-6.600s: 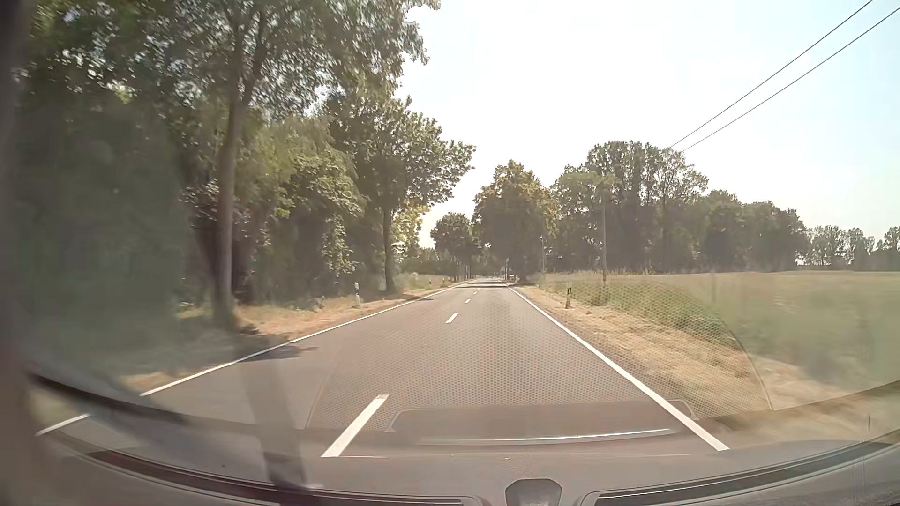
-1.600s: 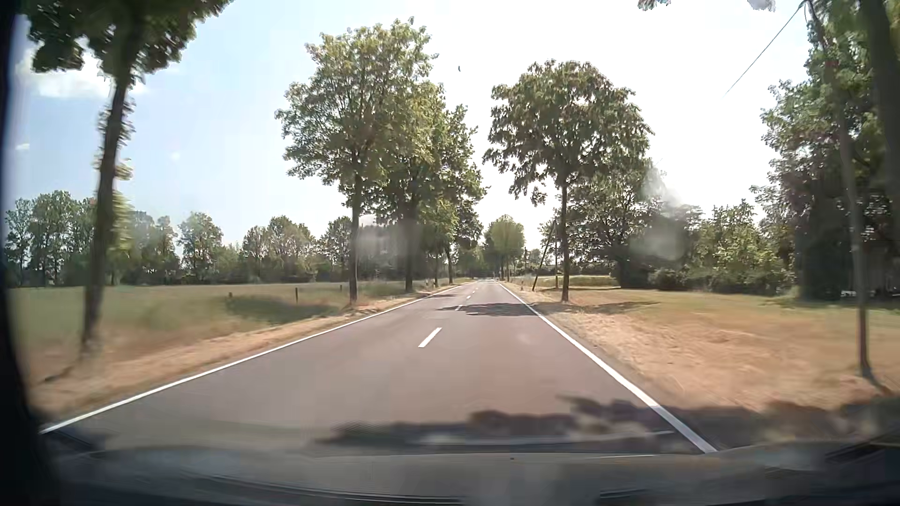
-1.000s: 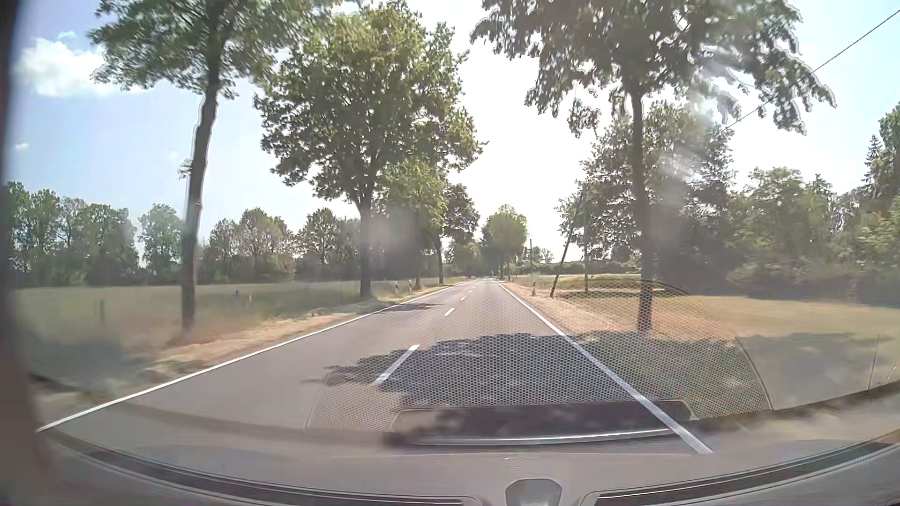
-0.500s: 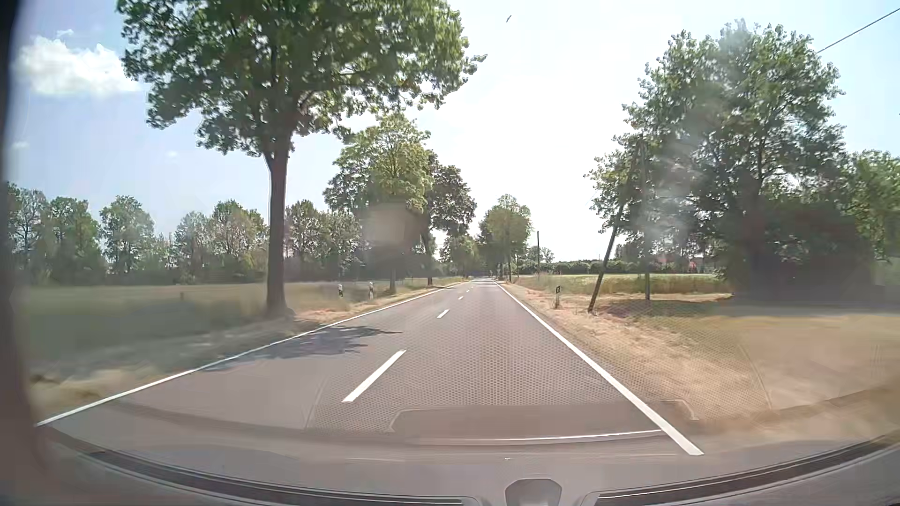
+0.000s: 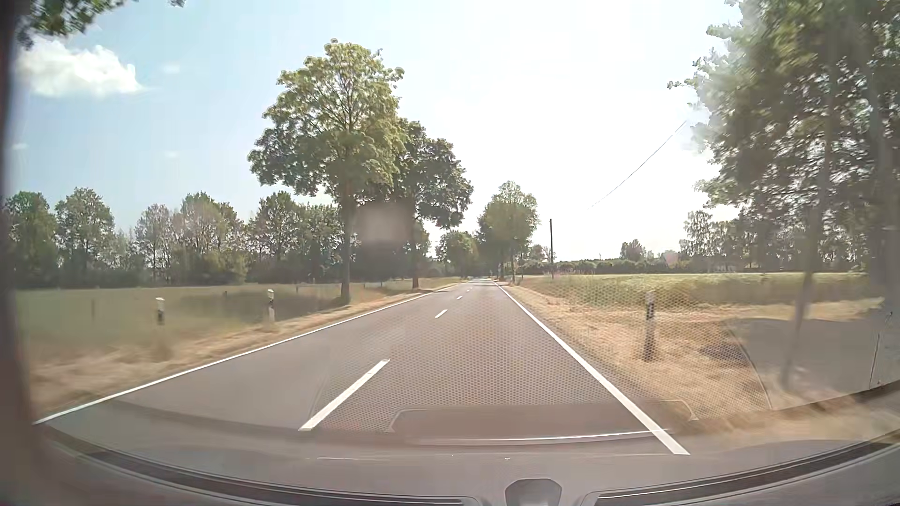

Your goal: Follow the waypoints while adhering to traffic rules and regulations

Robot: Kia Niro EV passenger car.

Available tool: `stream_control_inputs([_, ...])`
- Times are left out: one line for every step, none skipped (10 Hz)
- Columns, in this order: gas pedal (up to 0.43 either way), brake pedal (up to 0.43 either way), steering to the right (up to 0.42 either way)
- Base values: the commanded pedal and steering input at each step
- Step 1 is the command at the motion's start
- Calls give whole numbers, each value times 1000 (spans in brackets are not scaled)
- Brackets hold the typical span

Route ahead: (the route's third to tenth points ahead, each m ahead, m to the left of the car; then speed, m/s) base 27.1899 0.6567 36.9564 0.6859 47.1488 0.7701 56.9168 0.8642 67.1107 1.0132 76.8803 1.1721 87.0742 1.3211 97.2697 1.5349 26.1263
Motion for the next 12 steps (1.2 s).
stream_control_inputs([240,6,1])
stream_control_inputs([240,6,1])
stream_control_inputs([240,6,1])
stream_control_inputs([240,6,0])
stream_control_inputs([240,6,0])
stream_control_inputs([240,6,0])
stream_control_inputs([240,6,0])
stream_control_inputs([240,6,0])
stream_control_inputs([240,6,0])
stream_control_inputs([240,6,0])
stream_control_inputs([240,6,0])
stream_control_inputs([240,6,0])
